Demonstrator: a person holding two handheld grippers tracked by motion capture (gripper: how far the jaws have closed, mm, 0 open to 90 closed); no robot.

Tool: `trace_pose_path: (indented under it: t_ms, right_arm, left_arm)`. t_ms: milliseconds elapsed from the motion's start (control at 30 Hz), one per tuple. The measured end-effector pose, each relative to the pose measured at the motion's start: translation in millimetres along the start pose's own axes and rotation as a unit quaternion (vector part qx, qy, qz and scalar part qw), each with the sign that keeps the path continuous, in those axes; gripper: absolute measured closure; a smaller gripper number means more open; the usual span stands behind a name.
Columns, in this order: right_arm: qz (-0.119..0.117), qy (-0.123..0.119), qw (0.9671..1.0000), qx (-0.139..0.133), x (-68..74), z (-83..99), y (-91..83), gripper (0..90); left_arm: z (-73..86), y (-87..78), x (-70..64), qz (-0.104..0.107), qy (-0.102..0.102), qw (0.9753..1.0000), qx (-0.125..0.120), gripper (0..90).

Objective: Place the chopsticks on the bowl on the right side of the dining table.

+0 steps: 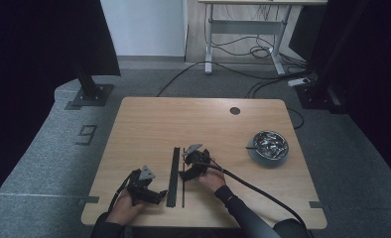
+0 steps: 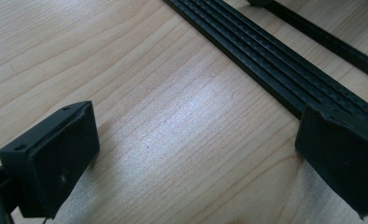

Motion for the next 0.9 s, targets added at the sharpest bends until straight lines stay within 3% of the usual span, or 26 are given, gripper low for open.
trace_pose_path:
  t_ms: [900]
  right_arm:
    - [0.041,0.035,0.9986,0.002,-36.1,10.2,-7.3,3.9]
  left_arm:
    - [0.0,0.0,0.0,0.0,0.0,1.0,0.0,0.0]
Point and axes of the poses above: each handheld gripper's, and its own axes: y roughly forward along the jaws, z roughly out of its underside, x roughly to its left, the point moved 2 cm from there along y, roughly forward along the jaws, and after that the axes turned 9 degrees about -x, right-handed, at the moved point
